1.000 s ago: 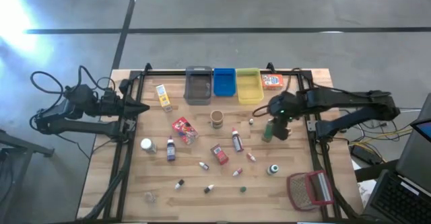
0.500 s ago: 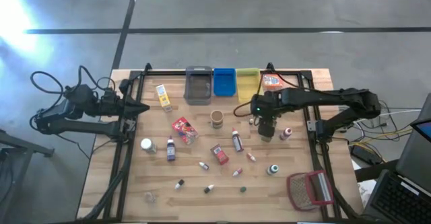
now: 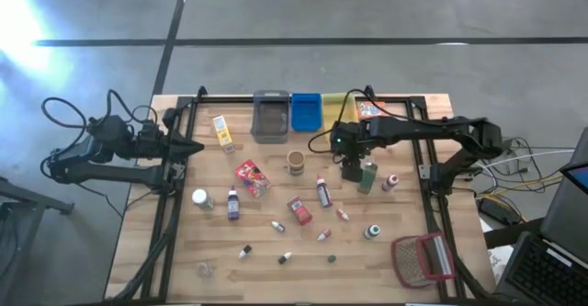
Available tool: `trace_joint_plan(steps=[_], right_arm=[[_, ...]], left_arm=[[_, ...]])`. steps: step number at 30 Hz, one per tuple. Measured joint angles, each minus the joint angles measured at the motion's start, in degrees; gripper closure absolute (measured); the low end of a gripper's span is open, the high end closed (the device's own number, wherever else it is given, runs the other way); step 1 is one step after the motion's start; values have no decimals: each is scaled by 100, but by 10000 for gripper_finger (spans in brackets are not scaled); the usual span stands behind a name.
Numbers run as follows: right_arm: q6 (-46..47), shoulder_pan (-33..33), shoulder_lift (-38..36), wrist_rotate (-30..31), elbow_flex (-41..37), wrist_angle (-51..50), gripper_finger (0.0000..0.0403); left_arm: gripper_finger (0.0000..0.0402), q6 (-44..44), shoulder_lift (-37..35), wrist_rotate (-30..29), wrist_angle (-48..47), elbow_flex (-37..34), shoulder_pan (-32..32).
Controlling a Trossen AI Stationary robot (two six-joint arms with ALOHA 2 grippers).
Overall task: Pick & Place Kitchen Items
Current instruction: Put the violet food coloring bottle into the yellow bin
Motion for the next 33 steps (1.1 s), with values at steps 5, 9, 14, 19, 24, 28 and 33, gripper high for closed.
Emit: trace_joint_plan(steps=[5, 9, 14, 19, 24, 28, 33], right_arm=[[-102, -35, 211, -2, -4, 93, 230], [-212, -74, 403, -8, -7, 195, 232], [-240, -126, 599, -61, -9, 204, 247], [-236, -152, 705, -244, -11, 217, 265], [-218, -156, 747, -306, -13, 219, 279], [-171, -156, 748, -306, -26, 222, 288], [-143, -158, 748, -308, -136, 285, 295]], left_arm=[[383, 1, 1, 2, -2, -1, -1], [383, 1, 2, 1, -2, -1, -2], [383, 1, 2, 2, 0, -1, -2], [383, 0, 2, 0, 0, -2, 0], [383, 2, 2, 2, 0, 0, -1], [383, 1, 1, 0, 0, 0, -1], [383, 1, 2, 2, 0, 0, 0]])
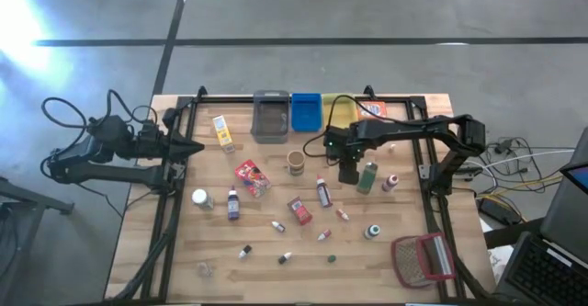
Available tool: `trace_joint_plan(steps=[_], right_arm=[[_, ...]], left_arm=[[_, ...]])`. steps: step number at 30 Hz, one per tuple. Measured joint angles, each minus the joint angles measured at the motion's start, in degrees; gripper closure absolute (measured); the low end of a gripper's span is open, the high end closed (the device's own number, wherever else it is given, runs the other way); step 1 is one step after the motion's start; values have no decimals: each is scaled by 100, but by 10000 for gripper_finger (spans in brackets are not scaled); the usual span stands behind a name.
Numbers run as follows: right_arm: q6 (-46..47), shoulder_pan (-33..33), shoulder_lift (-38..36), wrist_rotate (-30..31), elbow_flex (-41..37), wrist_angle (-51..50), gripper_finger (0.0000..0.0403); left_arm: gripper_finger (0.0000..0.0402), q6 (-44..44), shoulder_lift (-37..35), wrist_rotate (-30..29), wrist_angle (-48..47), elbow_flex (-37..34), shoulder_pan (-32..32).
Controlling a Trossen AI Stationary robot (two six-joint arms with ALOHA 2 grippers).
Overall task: Pick & Place Kitchen Items
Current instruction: Put the violet food coloring bottle into the yellow bin
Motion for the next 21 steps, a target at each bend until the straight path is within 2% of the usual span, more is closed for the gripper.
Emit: trace_joint_plan(steps=[5, 21], right_arm=[[13, 0, 0, 0, -165, 223, 298], [15, -2, -2, 0, -371, 431, 269]], left_arm=[[383, -1, 0, -1, 0, -1, -2], [383, 0, 0, 0, 2, -2, -2]])
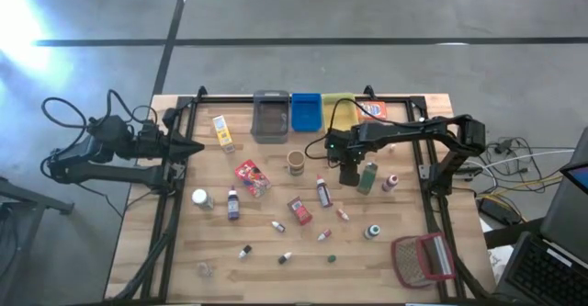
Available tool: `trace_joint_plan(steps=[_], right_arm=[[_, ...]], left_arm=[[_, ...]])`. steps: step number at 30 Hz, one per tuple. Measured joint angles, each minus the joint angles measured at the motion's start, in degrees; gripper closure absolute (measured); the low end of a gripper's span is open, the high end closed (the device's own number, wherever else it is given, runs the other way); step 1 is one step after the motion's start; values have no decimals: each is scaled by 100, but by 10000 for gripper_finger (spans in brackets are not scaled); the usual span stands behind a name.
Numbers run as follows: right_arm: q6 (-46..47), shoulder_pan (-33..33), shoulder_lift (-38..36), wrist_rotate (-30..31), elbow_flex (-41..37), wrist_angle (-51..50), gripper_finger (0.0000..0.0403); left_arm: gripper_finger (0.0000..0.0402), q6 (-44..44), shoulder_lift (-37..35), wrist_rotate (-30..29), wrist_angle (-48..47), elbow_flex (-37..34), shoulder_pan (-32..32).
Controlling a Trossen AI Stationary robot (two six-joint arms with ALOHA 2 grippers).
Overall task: Pick & Place Kitchen Items
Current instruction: Put the violet food coloring bottle into the yellow bin
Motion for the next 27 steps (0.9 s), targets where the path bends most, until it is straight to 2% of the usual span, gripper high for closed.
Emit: trace_joint_plan(steps=[18, 27], right_arm=[[-2, -59, -7, -9, -66, 157, 337], [-2, -59, -7, -5, -63, 141, 323]], left_arm=[[383, -1, 0, 0, 0, 2, 1], [383, -1, 0, 0, 0, 0, 0]])
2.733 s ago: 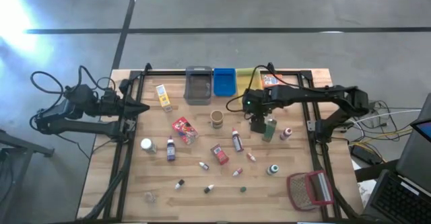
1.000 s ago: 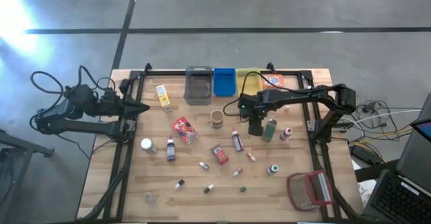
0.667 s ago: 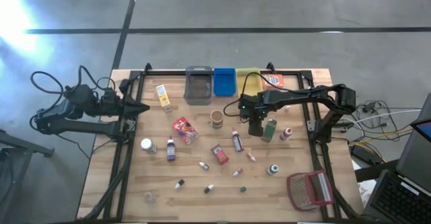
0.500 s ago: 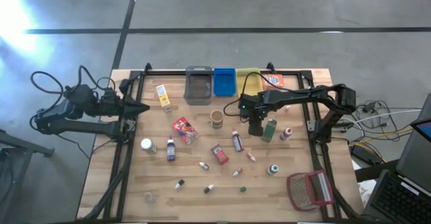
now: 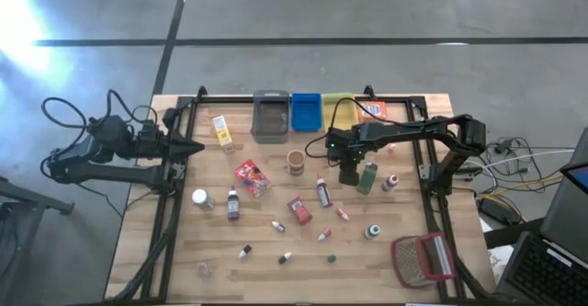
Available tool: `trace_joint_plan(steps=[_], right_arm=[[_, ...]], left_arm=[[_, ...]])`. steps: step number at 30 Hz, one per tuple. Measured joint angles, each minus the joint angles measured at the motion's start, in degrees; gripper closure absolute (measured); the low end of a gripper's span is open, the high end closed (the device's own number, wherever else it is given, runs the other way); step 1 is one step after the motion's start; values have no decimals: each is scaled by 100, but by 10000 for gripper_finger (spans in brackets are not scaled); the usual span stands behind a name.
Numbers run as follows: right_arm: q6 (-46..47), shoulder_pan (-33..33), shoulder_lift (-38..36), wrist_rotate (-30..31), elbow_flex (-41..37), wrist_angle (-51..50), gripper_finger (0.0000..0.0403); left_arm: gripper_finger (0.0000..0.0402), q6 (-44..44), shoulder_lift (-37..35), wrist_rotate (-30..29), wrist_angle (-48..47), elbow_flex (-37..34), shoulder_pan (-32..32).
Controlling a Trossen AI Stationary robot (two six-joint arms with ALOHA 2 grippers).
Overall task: Pick & Place Kitchen Items
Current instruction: Put the violet food coloring bottle into the yellow bin
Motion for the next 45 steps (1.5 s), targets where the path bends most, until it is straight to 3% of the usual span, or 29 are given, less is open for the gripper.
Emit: trace_joint_plan(steps=[12, 18, 26, 38, 45], right_arm=[[0, 0, 0, 2, 2, -7, 345], [-6, -1, -18, 9, 24, -91, 330], [-268, -205, -105, 15, 692, -825, 346], [-988, -1335, -118, 3, 2211, -1305, 334], [-1105, -2153, 260, -437, 2900, -1268, 344]], left_arm=[[383, 0, 0, 0, -1, 1, -1], [383, 2, 0, 0, -2, 2, -1], [383, 0, 0, 0, -2, 1, -1], [383, 0, -2, -2, -2, 2, -1], [383, 2, 0, 0, -2, 0, -1]])
